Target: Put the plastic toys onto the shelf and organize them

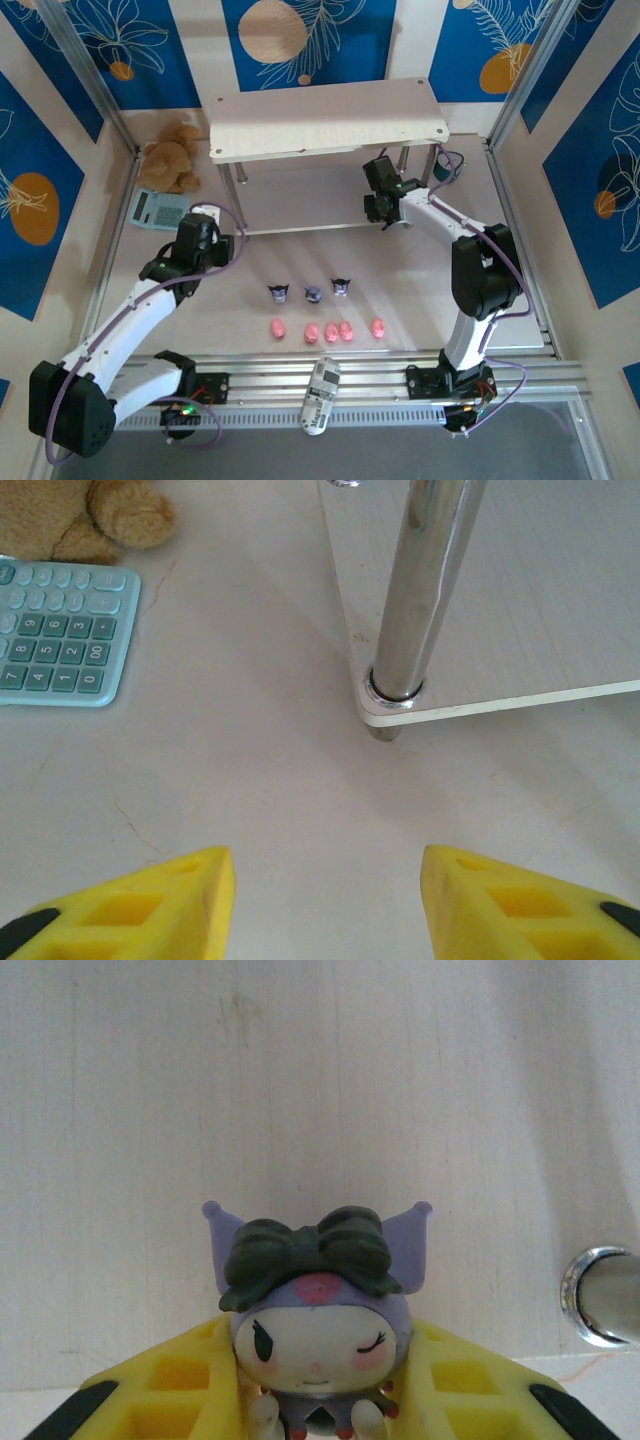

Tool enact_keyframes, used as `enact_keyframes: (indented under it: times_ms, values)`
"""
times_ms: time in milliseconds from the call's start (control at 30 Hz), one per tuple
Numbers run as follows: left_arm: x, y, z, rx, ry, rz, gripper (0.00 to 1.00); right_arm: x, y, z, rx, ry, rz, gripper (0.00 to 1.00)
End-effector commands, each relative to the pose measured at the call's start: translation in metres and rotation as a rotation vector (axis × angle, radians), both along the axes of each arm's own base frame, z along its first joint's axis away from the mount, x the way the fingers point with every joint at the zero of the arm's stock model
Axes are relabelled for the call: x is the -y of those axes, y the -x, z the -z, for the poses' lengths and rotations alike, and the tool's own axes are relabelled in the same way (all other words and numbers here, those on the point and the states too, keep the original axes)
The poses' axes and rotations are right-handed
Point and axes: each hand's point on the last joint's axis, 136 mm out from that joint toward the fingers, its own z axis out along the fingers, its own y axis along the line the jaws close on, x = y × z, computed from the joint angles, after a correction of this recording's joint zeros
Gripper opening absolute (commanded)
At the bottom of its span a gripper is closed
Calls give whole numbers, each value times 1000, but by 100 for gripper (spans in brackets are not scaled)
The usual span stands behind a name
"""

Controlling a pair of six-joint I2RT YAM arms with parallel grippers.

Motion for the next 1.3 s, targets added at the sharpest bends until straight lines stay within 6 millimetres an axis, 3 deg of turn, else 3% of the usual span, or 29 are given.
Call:
enact_keyframes:
  times_ms: [0,467,700,967,1267]
  values:
    - [-1,-2,-11,20,11,1,53,7,-14,-1,51,-2,59,26]
    - [-3,0,-12,16,4,0,53,5,-19,22,-31,-21,57,28]
    - [-5,2,-14,21,0,-2,54,6,-22,26,-43,-21,68,46]
    - [-5,3,-15,19,-1,-2,54,7,-26,23,-32,-18,73,51]
    - [-6,4,-18,25,2,-2,54,9,-22,15,-13,-38,85,67]
